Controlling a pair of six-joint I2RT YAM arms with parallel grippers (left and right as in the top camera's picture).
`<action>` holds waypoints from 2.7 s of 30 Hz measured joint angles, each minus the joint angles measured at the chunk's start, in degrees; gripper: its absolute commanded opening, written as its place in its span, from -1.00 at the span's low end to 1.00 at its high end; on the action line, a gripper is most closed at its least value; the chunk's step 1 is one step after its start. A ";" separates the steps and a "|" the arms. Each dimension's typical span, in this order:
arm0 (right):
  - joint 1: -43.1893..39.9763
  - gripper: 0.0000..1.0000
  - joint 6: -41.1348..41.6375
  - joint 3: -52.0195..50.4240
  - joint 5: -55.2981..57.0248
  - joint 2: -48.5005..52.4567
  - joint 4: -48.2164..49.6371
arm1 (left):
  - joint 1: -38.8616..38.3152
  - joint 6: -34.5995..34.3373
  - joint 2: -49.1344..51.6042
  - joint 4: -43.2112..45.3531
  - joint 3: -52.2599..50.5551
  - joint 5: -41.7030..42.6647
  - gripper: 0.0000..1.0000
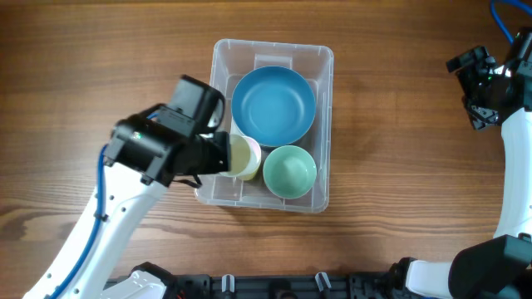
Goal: Pack container
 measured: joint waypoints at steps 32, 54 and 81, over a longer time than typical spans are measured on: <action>0.00 1.00 0.02 0.00 0.00 0.00 0.04 | -2.16 -5.84 -1.03 17.79 1.68 -6.58 1.00; 0.00 0.99 0.02 0.00 0.00 0.00 0.04 | 11.65 1.29 -30.14 13.92 -2.10 -20.15 1.00; 0.00 0.99 0.02 0.00 0.00 0.00 0.00 | 24.17 6.21 -74.86 39.87 -65.22 -12.26 0.99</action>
